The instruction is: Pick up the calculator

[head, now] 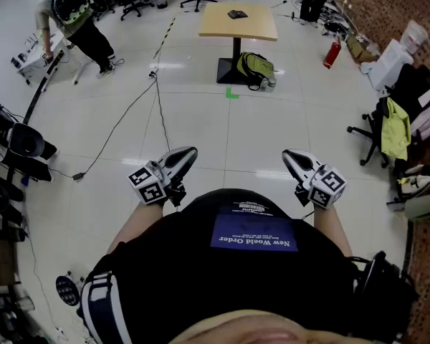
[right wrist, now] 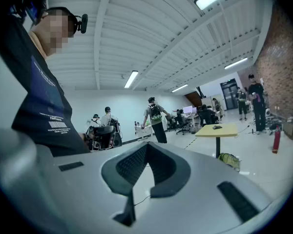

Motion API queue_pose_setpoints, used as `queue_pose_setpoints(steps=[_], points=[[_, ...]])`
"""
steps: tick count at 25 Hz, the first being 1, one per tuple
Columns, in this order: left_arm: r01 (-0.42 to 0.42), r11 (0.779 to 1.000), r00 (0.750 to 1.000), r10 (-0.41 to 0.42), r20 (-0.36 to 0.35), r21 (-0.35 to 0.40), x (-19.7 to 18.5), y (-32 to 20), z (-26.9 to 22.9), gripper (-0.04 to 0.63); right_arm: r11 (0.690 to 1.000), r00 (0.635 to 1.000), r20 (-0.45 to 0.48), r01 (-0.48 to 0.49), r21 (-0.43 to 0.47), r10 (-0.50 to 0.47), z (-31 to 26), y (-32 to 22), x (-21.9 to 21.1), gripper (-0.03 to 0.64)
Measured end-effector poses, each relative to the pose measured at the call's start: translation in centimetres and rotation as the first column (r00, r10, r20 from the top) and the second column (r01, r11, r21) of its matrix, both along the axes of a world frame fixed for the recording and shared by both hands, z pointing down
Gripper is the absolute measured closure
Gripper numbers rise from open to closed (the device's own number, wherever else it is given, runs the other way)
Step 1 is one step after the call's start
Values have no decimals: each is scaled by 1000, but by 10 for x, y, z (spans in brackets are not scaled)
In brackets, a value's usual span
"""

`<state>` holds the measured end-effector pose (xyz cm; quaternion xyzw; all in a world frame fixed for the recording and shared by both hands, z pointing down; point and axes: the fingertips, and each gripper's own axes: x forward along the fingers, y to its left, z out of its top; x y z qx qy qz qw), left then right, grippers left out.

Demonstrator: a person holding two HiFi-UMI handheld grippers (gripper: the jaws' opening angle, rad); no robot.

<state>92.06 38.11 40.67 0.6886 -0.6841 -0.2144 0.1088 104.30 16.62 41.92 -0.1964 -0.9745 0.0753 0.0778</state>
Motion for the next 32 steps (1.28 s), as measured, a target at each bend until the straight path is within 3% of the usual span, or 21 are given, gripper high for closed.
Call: queue_pose_setpoints(steps=[8, 13, 18, 32], points=[[8, 1000, 1000, -8, -25, -16, 14, -32, 6, 592, 999, 999, -5, 45, -25, -45, 9, -26, -4, 632], [27, 1000, 999, -27, -41, -15, -7, -22, 13, 592, 995, 996, -16, 88, -50, -89, 11, -10, -38, 632], [62, 998, 996, -61, -68, 19, -67, 14, 22, 592, 990, 991, -15, 132, -45, -133, 5, 29, -102, 632], [124, 992, 992, -124, -21, 16, -292, 158, 17, 592, 976, 977, 5, 215, -24, -215, -22, 171, -347, 632]])
